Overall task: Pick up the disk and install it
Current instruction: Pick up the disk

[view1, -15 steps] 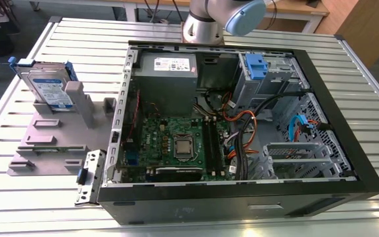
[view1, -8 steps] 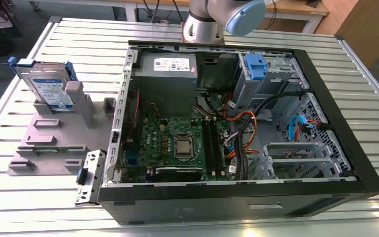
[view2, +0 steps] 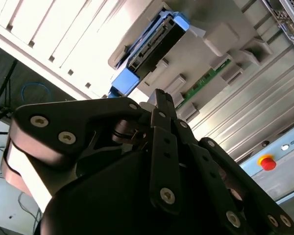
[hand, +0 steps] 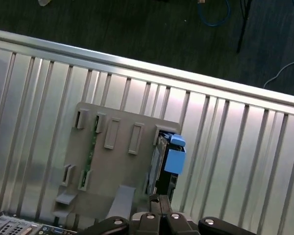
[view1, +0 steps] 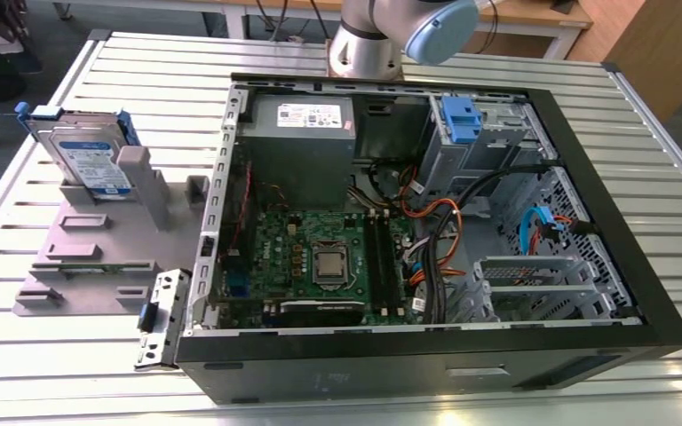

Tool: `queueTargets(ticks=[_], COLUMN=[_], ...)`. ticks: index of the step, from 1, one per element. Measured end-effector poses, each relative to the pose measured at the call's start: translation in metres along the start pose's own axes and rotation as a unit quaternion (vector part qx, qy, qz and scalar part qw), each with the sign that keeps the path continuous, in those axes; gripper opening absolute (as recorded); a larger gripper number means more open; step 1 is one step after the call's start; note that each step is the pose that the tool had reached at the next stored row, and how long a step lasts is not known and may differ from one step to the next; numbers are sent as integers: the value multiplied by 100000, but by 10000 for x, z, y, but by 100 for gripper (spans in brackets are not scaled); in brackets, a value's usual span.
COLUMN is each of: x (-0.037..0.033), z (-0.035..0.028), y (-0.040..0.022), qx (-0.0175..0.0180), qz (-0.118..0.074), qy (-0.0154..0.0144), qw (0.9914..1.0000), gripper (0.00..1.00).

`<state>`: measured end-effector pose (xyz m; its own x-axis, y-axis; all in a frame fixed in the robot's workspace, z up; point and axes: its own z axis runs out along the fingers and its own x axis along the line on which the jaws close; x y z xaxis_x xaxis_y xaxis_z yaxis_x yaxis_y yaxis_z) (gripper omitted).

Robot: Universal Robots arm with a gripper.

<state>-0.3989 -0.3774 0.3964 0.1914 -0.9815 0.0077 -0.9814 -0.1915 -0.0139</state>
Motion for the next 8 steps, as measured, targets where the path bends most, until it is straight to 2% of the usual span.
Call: queueTargets(ticks=[4, 8], x=[0, 0], z=[21, 46], y=[0, 1], qx=[-27, -54], qz=[3598, 7265], qy=[51, 101], qw=[99935, 99736], gripper=[11, 11])
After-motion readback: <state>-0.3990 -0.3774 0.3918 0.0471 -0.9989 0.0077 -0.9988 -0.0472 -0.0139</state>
